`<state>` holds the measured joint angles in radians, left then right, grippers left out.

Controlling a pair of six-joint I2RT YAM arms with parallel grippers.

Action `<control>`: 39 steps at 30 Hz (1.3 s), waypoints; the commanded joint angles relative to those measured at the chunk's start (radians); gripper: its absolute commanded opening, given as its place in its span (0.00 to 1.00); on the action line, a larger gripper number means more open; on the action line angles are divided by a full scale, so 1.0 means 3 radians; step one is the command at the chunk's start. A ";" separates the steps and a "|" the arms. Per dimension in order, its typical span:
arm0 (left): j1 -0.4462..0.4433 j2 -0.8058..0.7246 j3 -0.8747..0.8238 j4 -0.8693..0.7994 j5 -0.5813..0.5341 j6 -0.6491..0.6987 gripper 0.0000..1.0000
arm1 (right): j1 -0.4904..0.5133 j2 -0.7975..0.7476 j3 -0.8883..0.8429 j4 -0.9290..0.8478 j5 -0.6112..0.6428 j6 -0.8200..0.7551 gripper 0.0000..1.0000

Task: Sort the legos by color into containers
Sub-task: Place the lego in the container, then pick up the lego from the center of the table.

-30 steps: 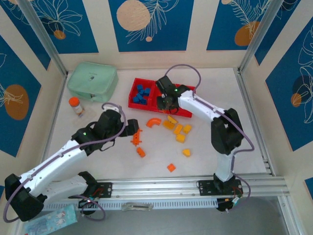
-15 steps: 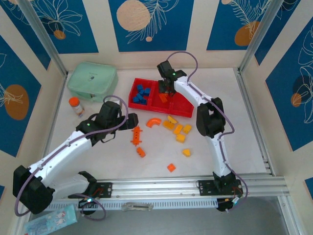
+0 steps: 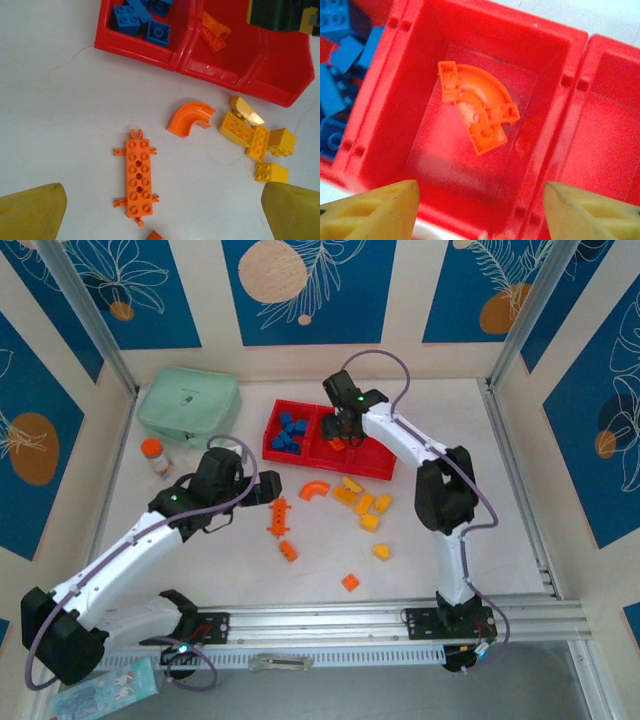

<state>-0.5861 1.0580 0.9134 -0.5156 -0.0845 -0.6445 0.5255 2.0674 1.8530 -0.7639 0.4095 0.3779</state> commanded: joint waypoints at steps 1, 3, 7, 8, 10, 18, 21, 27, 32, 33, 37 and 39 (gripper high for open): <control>0.0031 -0.0153 -0.0029 -0.0080 0.0119 0.0058 0.99 | 0.0063 -0.0407 -0.0277 0.0082 -0.0207 0.0019 0.68; 0.0031 -0.0211 -0.0089 -0.0094 0.0172 0.0028 0.99 | 0.0104 -0.0567 -0.0462 0.0076 -0.0250 0.0020 0.70; 0.0017 -0.0334 -0.0238 -0.0079 0.0294 -0.0036 0.99 | 0.0198 -0.0848 -0.0931 0.0092 -0.0284 0.0046 0.72; 0.0007 -0.0354 -0.0279 -0.0076 0.0315 -0.0050 0.99 | 0.0216 -0.0919 -0.1048 0.0092 -0.0313 0.0062 0.72; -0.0015 -0.0391 -0.0345 -0.0079 0.0328 -0.0075 0.99 | 0.0251 -0.1023 -0.1253 0.0094 -0.0342 0.0080 0.72; -0.0119 -0.0542 -0.0601 0.0024 0.0333 -0.0318 0.99 | 0.0432 -0.1273 -0.1887 0.0076 -0.0431 0.0144 0.74; -0.0194 -0.0598 -0.0693 0.0087 0.0265 -0.0437 0.99 | 0.0508 -0.1229 -0.2064 0.0106 -0.0410 0.0194 0.74; -0.0302 -0.0616 -0.0805 0.0225 0.0207 -0.0587 0.99 | 0.0580 -0.1084 -0.2169 0.0157 -0.0423 0.0229 0.74; -0.0341 -0.0617 -0.0818 0.0222 0.0080 -0.0623 0.99 | 0.0780 -0.0923 -0.2063 0.0289 -0.0405 0.0141 0.74; -0.0347 -0.0630 -0.0830 0.0234 0.0060 -0.0636 0.99 | 0.0789 -0.0865 -0.2023 0.0315 -0.0394 0.0120 0.73; -0.0352 -0.0668 -0.0859 0.0250 -0.0001 -0.0674 0.99 | 0.0832 -0.0622 -0.1739 0.0311 -0.0194 0.0002 0.73; -0.0352 -0.0688 -0.0851 0.0210 -0.0034 -0.0679 0.99 | 0.0861 -0.0546 -0.1638 0.0349 -0.0084 -0.0088 0.73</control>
<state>-0.6834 0.8722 0.6693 -0.4541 -0.0597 -0.8330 0.7761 1.8843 1.3071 -0.6769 0.3336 0.3973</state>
